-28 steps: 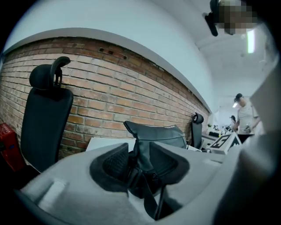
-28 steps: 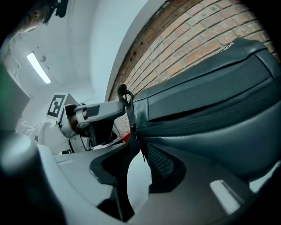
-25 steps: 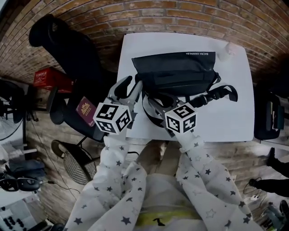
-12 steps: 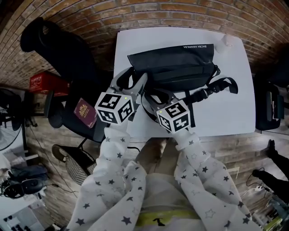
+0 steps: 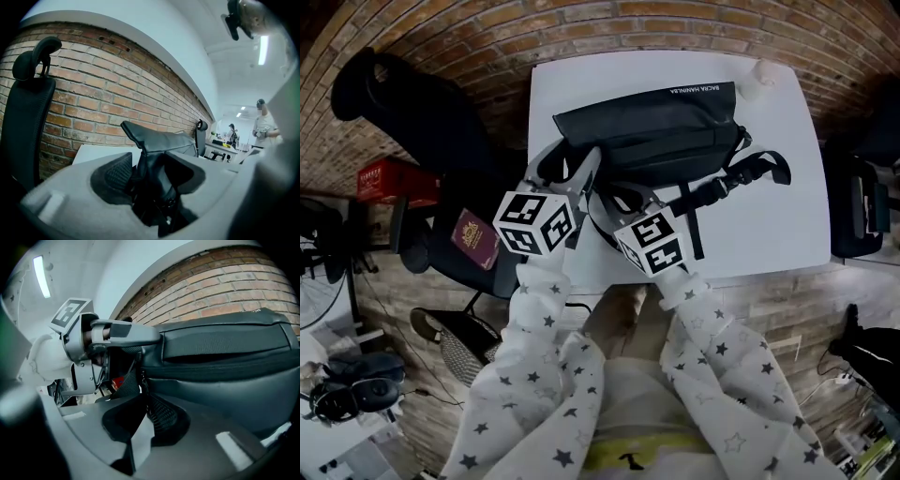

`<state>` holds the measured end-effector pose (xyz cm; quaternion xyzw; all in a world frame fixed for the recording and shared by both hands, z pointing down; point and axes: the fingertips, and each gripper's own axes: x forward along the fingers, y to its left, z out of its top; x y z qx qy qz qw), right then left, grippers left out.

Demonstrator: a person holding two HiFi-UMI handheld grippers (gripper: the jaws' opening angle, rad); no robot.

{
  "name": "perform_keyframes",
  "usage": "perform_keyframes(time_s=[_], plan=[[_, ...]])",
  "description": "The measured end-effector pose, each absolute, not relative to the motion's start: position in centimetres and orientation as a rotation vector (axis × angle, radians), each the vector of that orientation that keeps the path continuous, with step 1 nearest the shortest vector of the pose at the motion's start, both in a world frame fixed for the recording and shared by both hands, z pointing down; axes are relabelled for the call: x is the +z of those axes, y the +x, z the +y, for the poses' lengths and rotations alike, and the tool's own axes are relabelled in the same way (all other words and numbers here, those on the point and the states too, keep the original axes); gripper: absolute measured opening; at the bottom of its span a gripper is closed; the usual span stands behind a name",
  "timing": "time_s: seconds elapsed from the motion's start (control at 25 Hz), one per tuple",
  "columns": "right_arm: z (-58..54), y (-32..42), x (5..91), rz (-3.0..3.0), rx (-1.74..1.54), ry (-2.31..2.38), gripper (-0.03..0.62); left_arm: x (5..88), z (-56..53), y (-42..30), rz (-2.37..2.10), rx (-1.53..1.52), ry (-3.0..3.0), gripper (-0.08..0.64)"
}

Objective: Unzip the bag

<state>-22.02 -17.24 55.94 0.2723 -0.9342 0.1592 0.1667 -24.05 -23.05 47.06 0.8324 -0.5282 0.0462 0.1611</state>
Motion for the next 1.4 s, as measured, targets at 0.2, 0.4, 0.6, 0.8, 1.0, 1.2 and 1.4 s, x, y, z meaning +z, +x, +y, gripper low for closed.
perform_keyframes(time_s=[0.2,0.4,0.6,0.8,1.0,1.2,1.4], plan=[[-16.5,-22.4,56.0,-2.672,0.429,0.693,0.02,47.1,-23.1,-24.0,-1.508,0.127,2.374,0.21],[-16.5,-22.2,55.8,-2.683,0.474,0.676,0.018,47.1,-23.1,-23.8,-1.49,0.129,2.388,0.19],[-16.2,-21.8,55.6,-2.684,0.483,0.65,0.018,47.2,-23.1,-23.7,-1.48,0.138,2.401,0.176],[-15.9,-21.4,55.2,-2.669,0.486,0.627,0.017,47.1,-22.8,-23.9,-1.462,0.149,2.421,0.161],[-16.1,-20.7,54.6,-2.645,0.471,0.616,0.017,46.9,-22.6,-24.3,-1.464,0.157,2.431,0.15],[-16.1,-19.4,54.0,-2.624,0.406,0.552,0.015,46.7,-22.3,-23.7,-1.48,0.155,2.432,0.147],[-16.6,-19.2,54.0,-2.593,0.393,0.497,0.015,47.0,-22.7,-23.8,-1.487,0.151,2.424,0.146]])
